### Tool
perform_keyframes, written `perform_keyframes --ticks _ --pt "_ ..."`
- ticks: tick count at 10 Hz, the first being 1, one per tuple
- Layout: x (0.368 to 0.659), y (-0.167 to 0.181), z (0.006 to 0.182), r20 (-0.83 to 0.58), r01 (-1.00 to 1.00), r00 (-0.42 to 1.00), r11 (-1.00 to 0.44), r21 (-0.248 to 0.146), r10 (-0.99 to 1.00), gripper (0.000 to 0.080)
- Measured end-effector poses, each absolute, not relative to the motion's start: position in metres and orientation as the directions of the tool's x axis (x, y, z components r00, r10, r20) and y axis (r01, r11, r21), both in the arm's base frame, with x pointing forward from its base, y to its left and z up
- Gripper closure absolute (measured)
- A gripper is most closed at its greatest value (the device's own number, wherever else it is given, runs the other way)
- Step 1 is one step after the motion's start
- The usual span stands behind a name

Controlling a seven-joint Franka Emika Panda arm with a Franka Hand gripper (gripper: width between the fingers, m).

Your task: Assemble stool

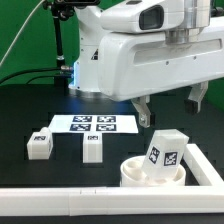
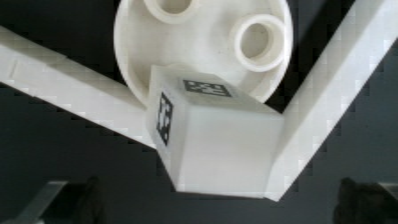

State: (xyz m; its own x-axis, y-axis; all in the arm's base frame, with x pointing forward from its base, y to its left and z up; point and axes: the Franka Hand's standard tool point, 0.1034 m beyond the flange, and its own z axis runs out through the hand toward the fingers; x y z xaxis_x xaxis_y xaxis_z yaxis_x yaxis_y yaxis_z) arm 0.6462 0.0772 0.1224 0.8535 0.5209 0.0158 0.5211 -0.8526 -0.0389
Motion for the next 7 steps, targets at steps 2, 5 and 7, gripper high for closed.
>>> perform_keyframes --ticks 2,5,7 --pt "0.6486 0.0769 0.1213 0.028 0.678 0.735 -0.734 -0.034 0.678 0.0150" --pt "0.6477 0.0767 0.1194 0.032 0.812 0.583 -0.582 -0.030 0.812 0.0150" --pt "0.6477 0.0757 0.1192 0.034 0.873 0.487 -0.486 -0.026 0.873 0.0150"
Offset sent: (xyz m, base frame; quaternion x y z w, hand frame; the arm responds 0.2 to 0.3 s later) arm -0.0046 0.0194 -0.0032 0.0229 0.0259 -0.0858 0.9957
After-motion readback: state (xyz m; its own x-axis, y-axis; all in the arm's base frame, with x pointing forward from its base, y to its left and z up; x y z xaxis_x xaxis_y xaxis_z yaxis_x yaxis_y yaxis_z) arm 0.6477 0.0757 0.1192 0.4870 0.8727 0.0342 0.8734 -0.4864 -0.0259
